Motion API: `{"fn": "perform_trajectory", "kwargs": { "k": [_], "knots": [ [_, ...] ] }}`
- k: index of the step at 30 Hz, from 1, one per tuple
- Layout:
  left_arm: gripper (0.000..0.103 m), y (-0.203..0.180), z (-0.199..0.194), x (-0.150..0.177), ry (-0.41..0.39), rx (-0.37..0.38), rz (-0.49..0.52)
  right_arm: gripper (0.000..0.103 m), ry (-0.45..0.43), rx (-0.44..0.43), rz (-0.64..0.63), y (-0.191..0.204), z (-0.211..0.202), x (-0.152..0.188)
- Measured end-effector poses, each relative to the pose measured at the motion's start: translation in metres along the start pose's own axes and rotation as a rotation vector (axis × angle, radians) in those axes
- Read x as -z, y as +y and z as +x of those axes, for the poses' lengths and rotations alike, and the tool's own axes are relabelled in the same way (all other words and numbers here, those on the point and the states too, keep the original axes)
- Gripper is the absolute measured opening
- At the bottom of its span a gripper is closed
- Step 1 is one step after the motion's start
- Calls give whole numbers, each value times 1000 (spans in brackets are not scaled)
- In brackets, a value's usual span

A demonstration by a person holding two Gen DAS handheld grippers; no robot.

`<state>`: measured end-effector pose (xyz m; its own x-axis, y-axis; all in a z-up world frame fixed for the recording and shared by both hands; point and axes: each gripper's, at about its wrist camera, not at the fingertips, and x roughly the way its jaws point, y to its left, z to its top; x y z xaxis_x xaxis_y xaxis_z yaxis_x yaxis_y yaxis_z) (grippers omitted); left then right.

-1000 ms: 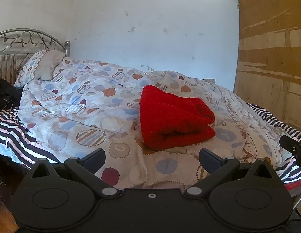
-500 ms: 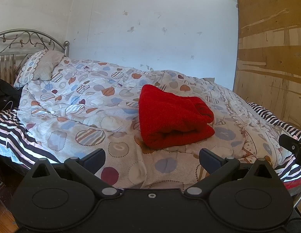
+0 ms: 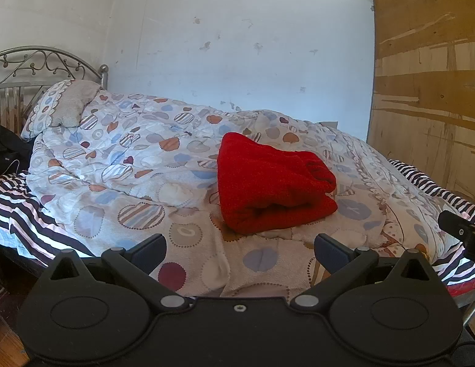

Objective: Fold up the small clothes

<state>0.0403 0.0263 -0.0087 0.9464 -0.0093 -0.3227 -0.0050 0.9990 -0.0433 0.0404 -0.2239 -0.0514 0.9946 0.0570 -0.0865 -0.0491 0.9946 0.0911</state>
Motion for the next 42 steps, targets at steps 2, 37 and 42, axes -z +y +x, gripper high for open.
{"fn": "perform_trajectory", "kwargs": {
  "k": [2, 37, 42],
  "knots": [
    [102, 0, 0, 0, 0, 0, 0, 103, 0, -1, 0, 0, 0, 0],
    [102, -4, 4, 2, 30, -18, 8, 103, 2, 0, 2, 0, 0, 0],
    [102, 0, 6, 4, 54, -42, -4, 103, 4, -1, 2, 1, 0, 0]
  ]
}}
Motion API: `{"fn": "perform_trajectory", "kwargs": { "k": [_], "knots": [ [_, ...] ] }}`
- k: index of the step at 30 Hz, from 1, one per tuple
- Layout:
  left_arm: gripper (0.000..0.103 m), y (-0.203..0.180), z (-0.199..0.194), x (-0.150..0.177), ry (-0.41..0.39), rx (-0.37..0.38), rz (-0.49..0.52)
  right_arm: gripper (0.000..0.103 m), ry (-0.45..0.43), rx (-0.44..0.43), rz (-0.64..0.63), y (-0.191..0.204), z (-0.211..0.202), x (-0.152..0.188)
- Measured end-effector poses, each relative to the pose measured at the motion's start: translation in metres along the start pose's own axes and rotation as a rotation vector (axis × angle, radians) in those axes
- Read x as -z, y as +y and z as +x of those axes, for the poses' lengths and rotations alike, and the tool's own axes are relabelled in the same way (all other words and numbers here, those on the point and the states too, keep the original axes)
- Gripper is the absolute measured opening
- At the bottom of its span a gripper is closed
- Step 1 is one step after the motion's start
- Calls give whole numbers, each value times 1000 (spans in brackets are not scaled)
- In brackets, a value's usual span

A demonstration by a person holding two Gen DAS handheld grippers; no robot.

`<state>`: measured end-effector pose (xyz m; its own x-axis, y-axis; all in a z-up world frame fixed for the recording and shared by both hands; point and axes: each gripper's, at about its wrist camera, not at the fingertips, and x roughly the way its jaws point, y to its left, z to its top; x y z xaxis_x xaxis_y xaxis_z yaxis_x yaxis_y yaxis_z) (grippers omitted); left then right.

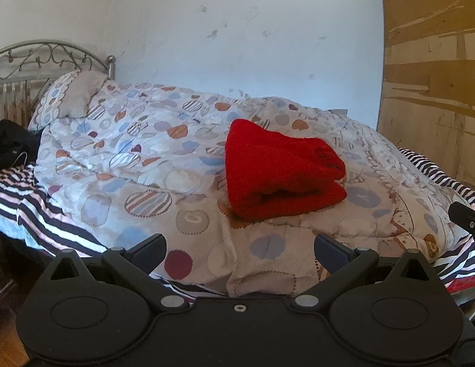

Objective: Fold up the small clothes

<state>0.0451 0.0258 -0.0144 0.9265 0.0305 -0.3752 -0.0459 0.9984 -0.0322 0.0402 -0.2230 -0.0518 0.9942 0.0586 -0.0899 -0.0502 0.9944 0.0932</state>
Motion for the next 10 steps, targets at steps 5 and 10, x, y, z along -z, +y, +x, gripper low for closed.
{"fn": "perform_trajectory", "kwargs": {
  "k": [5, 10],
  "knots": [
    [102, 3, -1, 0, -4, 2, -2, 103, 0, 0, 0, 1, 0, 0],
    [102, 1, -1, 0, -4, -1, 2, 103, -1, 1, 0, 1, 0, 0]
  ]
}}
